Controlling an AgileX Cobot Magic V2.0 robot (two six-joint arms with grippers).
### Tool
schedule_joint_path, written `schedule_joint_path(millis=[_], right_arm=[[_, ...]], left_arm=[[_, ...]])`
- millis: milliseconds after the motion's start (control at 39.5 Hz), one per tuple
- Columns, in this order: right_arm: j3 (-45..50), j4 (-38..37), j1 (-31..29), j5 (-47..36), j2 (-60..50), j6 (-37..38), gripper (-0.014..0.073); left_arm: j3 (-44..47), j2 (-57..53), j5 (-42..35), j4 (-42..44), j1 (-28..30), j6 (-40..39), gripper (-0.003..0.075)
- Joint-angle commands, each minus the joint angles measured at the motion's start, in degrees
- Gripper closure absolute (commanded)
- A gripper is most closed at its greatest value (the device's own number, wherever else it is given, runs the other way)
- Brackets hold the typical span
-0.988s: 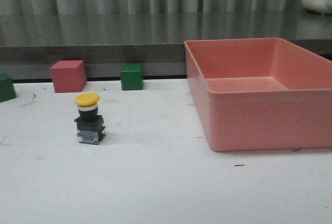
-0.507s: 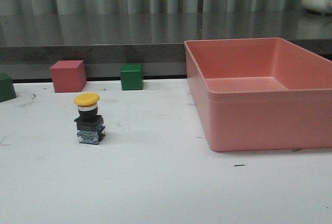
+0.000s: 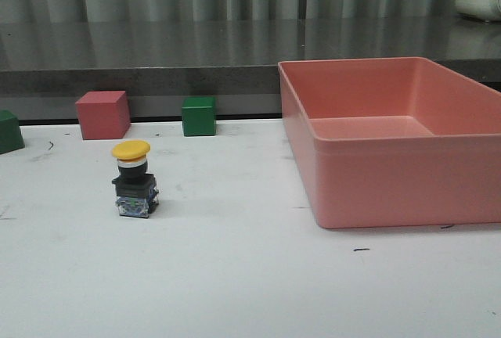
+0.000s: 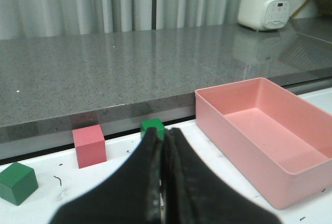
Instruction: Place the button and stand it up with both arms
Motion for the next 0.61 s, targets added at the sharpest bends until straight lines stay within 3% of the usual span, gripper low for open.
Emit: schedule_joint_path(millis=[0, 177, 329, 456, 583], right_arm=[[-1.52, -1.09, -0.13, -4.74, 0.59, -0.48, 0.0664], [-1.52, -1.09, -0.13, -4.74, 0.59, -0.48, 0.0664], [-1.52, -1.09, -0.13, -4.74, 0.59, -0.48, 0.0664], [-1.52, -1.09, -0.13, -4.74, 0.59, -0.48, 0.0664], [-1.52, -1.09, -0.13, -4.74, 0.59, -0.48, 0.0664]], left_arm=[[-1.97, 0.42, -5.10, -1.39, -0.21, -0.16, 0.0740], [-1.97, -0.31, -5.10, -16.70, 2.26, 16.68, 0.0740], [0.37, -2.89, -5.55, -15.61, 4.93, 14.66, 0.0740], [5.39, -8.40, -6.68, -11.39, 8.41, 6.80, 0.0740], [11.57, -14.95, -6.77, -11.28, 13.81, 6.80, 0.0740]])
